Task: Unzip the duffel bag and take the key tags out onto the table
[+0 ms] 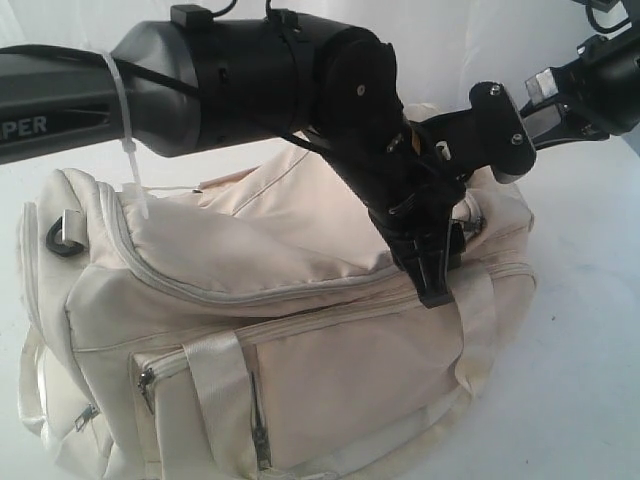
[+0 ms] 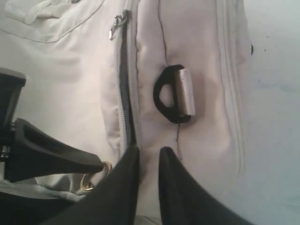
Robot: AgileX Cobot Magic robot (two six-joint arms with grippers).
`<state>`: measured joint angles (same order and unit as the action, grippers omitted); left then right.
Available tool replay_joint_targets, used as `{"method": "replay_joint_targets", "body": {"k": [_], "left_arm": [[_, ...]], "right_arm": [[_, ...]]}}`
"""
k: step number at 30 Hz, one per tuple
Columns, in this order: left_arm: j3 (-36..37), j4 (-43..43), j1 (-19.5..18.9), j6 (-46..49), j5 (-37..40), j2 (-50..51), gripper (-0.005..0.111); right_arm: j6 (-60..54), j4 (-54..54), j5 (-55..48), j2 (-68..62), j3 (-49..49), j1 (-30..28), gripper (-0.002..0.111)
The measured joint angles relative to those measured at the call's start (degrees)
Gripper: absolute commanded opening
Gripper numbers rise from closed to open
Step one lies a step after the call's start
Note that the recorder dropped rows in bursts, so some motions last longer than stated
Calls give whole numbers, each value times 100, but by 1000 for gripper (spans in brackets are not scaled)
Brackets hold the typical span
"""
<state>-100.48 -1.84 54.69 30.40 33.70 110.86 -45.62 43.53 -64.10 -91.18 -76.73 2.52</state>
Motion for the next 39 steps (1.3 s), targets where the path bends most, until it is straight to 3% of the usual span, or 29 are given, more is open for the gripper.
{"method": "replay_joint_targets", "body": {"k": [9, 21, 23, 29, 39], "left_arm": [[0, 0, 0, -34, 22, -38, 24], [0, -9, 0, -67, 35, -96, 23], [0, -80, 0, -92, 35, -96, 27], [0, -217, 0, -76, 86, -115, 65], [0, 303, 0, 16, -567, -261, 61]], "right_arm": [[0, 0, -11, 0, 0, 0, 15], [0, 0, -11, 0, 0, 0, 15], [0, 0, -11, 0, 0, 0, 15], [0, 0, -11, 0, 0, 0, 15], [0, 0, -20, 0, 0, 0, 15]]}}
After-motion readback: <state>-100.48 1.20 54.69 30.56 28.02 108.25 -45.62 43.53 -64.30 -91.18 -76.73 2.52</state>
